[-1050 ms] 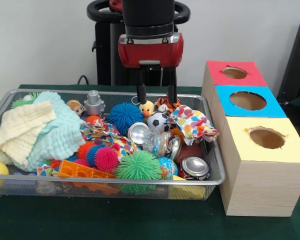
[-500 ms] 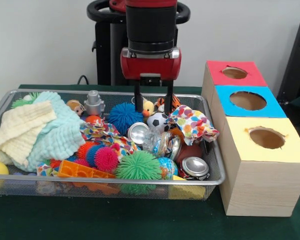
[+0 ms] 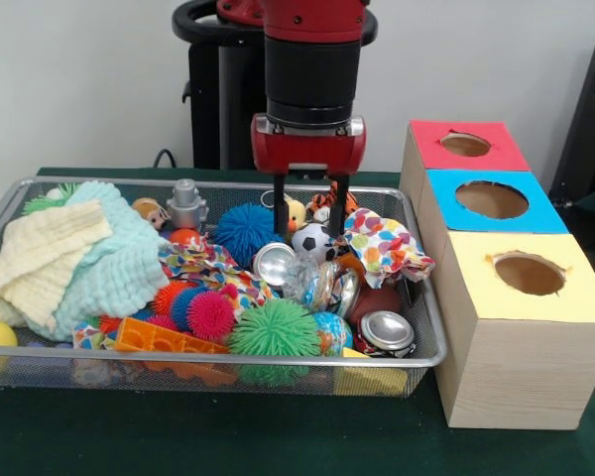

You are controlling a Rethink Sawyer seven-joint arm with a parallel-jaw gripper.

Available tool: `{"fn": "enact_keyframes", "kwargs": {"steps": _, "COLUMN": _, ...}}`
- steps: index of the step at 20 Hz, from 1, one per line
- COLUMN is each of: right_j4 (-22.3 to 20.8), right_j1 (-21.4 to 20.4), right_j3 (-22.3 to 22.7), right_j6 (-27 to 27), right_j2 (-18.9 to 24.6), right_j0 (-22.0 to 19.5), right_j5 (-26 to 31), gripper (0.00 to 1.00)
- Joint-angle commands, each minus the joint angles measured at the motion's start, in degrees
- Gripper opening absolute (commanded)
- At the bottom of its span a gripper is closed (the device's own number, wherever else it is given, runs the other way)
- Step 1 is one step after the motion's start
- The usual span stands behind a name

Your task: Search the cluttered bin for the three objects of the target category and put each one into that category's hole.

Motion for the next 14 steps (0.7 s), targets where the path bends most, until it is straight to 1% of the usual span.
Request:
{"fn": "enact_keyframes", "kwargs": {"steps": 1, "right_j4": -6.86, "right_j1": 2.57, "right_j3": 0.08, "right_j6": -7.07, "right_j2": -0.18, "right_j0": 1.2, "right_j5": -3.47, "gripper": 1.0}}
{"fn": "enact_keyframes", "kwargs": {"steps": 5, "right_j4": -9.09, "right_j1": 3.63, "right_j3": 0.09, "right_j6": -5.42, "right_j2": -0.95, "right_j0": 2.05, "right_j5": -5.25, "gripper": 1.0}}
{"fn": "enact_keyframes", "kwargs": {"steps": 9, "right_j4": -10.78, "right_j1": 5.14, "right_j3": -0.32, "right_j6": -4.79, "right_j2": -1.48, "right_j0": 1.88, "right_j5": -6.81, "gripper": 1.0}}
{"fn": "enact_keyframes", "kwargs": {"steps": 11, "right_j4": -11.26, "right_j1": 5.18, "right_j3": -1.38, "right_j6": -4.94, "right_j2": -1.64, "right_j0": 2.05, "right_j5": -6.54, "gripper": 1.0}}
{"fn": "enact_keyframes", "kwargs": {"steps": 12, "right_j4": -11.63, "right_j1": 5.98, "right_j3": -2.76, "right_j6": -5.22, "right_j2": -1.66, "right_j0": 2.26, "right_j5": -6.15, "gripper": 1.0}}
{"fn": "enact_keyframes", "kwargs": {"steps": 14, "right_j4": -12.51, "right_j1": 7.3, "right_j3": -4.15, "right_j6": -5.21, "right_j2": -1.95, "right_j0": 2.39, "right_j5": -6.29, "gripper": 1.0}}
